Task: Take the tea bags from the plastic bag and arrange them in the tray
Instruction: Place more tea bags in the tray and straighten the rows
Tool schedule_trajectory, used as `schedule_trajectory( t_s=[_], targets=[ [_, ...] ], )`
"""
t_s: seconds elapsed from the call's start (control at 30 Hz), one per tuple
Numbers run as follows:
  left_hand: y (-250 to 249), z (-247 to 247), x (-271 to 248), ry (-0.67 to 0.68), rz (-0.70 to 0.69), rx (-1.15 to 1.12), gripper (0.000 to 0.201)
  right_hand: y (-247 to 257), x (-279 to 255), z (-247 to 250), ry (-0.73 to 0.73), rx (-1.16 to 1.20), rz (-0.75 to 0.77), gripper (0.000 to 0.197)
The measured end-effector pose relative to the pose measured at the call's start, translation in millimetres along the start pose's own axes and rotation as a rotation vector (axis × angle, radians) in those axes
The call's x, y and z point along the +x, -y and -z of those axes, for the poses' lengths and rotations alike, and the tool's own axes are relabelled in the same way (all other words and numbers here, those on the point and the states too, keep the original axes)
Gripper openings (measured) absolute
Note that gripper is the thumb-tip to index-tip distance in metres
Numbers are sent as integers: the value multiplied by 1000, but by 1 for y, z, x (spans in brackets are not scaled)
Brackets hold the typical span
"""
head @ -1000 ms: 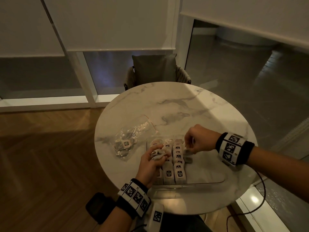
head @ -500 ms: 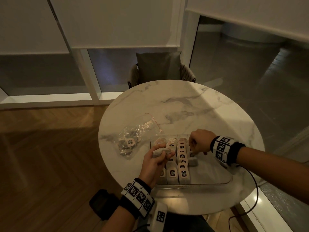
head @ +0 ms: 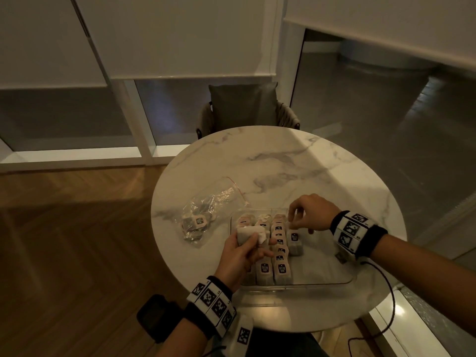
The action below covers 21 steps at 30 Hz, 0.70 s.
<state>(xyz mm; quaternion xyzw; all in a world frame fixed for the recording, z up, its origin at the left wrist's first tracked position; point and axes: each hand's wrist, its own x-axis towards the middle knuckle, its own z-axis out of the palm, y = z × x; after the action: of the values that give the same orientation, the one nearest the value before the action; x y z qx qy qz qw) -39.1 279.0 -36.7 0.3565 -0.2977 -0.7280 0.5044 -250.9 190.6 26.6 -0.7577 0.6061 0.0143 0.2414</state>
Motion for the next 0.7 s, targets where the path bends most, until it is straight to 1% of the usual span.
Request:
schedule_trajectory(
  t_s=[0.07,0.1,0.17,0.23,0.3,0.4,0.47,0.53,0.57,0.6,0.67,0.7],
  targets=[
    [-2,-2,-2,28,12,9,29,10,-10,-1,-26,247,43,23],
    [-2,-3,-2,34,12,13,29,17,-16,-4,1,386,54,26],
    [-2,-3,-3,47,12,35,31,29,-28,-11,103,605,69,27],
    [-1,-4,-4,66,18,89,30,34,-35,-21,157,707,87,25],
    [1,-5,-6,100,22,167,31,36,-37,-29,101,738,91,21],
    [0,-6,-6,111,17,220,43,37,-40,-33,-73,763,100,19],
    [-3,-6,-4,110,28,187,52,36,-43,-32,-216,777,143,18],
    [-6,-4,-3,67,74,69,61,33,-46,-34,-308,743,211,15],
    [-7,-3,-2,50,88,14,60,30,-48,-36,-318,706,240,16],
    [-7,-1,-1,45,93,-12,52,28,-49,-38,-304,665,262,18],
    [-5,3,0,38,97,9,30,23,-50,-43,-253,617,262,26],
    [-4,4,1,31,85,42,25,21,-51,-45,-234,619,246,29]
  ],
)
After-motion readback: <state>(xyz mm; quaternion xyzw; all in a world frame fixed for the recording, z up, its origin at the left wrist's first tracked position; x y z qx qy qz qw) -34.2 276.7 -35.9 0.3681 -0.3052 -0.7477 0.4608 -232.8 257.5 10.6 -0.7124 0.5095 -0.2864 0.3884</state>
